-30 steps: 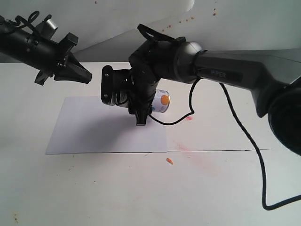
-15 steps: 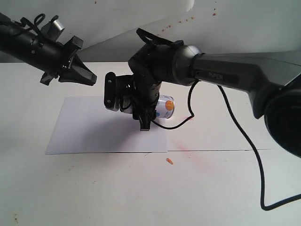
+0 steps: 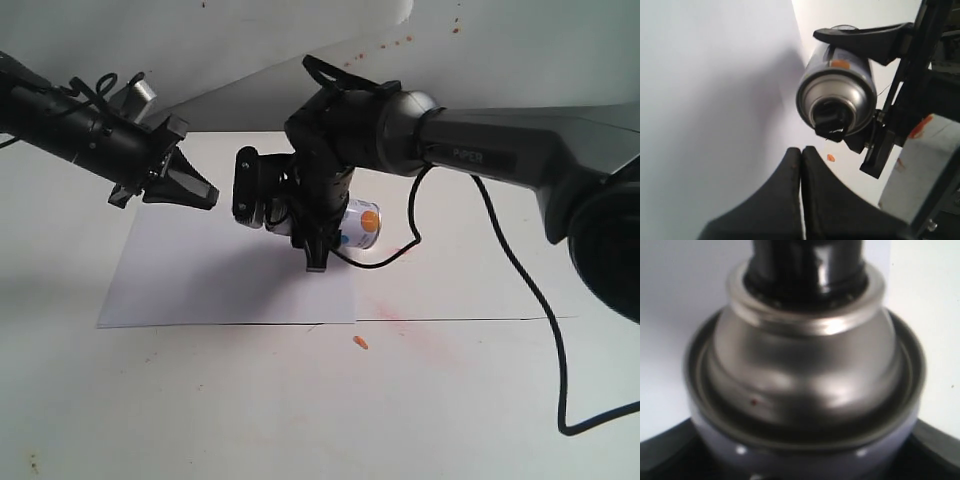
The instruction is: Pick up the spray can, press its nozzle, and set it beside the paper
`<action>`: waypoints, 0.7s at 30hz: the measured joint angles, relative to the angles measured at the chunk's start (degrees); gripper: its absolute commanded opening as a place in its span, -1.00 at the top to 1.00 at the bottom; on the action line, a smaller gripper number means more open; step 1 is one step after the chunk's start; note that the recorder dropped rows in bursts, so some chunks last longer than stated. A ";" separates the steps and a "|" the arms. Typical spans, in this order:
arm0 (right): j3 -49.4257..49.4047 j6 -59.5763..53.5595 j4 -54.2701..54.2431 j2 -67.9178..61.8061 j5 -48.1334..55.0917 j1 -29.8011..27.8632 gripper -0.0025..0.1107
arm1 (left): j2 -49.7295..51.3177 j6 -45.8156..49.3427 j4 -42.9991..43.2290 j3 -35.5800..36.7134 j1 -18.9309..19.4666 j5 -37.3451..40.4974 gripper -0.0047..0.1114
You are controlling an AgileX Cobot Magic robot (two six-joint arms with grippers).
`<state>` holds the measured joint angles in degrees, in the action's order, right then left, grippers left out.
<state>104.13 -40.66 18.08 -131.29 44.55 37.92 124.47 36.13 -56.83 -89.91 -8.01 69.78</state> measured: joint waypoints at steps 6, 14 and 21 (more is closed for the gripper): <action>0.00 0.12 -0.44 0.00 0.15 -0.62 0.96 | 1.79 1.61 -2.34 0.00 0.00 0.00 0.92; 0.00 -0.28 -2.02 0.00 0.26 -0.62 0.96 | 1.83 2.85 -4.99 0.00 0.00 0.00 0.92; 0.00 -0.52 -2.50 0.00 0.26 -0.62 0.96 | 1.83 3.94 -7.45 0.00 -0.22 0.00 0.92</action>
<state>104.13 -41.18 15.59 -131.29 44.80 37.29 126.30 40.07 -64.28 -89.91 -8.24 69.78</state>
